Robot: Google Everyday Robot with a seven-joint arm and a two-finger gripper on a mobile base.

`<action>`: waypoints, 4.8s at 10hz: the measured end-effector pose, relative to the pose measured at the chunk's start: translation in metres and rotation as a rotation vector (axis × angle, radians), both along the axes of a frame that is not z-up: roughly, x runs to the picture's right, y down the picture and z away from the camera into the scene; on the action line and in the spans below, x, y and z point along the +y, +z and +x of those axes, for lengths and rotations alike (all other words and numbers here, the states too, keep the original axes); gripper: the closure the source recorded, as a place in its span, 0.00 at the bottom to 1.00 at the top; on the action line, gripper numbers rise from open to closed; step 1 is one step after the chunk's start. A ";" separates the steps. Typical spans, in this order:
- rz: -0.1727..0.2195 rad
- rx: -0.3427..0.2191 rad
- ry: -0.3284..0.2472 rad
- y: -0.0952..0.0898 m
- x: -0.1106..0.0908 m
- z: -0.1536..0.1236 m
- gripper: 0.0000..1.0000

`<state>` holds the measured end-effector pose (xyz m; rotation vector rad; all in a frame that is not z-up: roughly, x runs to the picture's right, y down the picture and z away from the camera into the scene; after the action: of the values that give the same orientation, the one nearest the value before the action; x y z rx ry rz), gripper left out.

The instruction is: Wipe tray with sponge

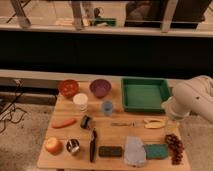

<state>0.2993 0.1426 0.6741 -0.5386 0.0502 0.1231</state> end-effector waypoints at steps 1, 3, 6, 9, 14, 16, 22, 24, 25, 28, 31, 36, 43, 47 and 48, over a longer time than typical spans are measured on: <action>-0.003 0.007 0.000 0.000 0.005 0.002 0.20; -0.024 0.023 -0.009 0.000 0.023 0.004 0.20; -0.072 0.025 -0.031 -0.004 0.048 0.009 0.20; -0.082 0.022 -0.037 -0.004 0.052 0.009 0.20; -0.089 0.026 -0.035 -0.003 0.055 0.009 0.20; -0.114 0.045 -0.035 -0.003 0.084 0.010 0.20; -0.142 0.022 -0.063 -0.003 0.122 -0.006 0.20; -0.156 0.004 -0.075 -0.001 0.131 -0.014 0.20; -0.163 -0.002 -0.080 0.001 0.135 -0.017 0.20; -0.179 -0.025 -0.092 0.008 0.148 -0.022 0.20; -0.192 -0.056 -0.104 0.015 0.158 -0.024 0.20; -0.217 -0.119 -0.107 0.034 0.171 -0.031 0.20; -0.243 -0.141 -0.100 0.057 0.182 -0.026 0.20; -0.261 -0.139 -0.093 0.062 0.188 -0.022 0.20; -0.264 -0.139 -0.092 0.062 0.189 -0.022 0.20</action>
<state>0.2777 0.3313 0.7365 -0.8064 -0.0448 -0.0118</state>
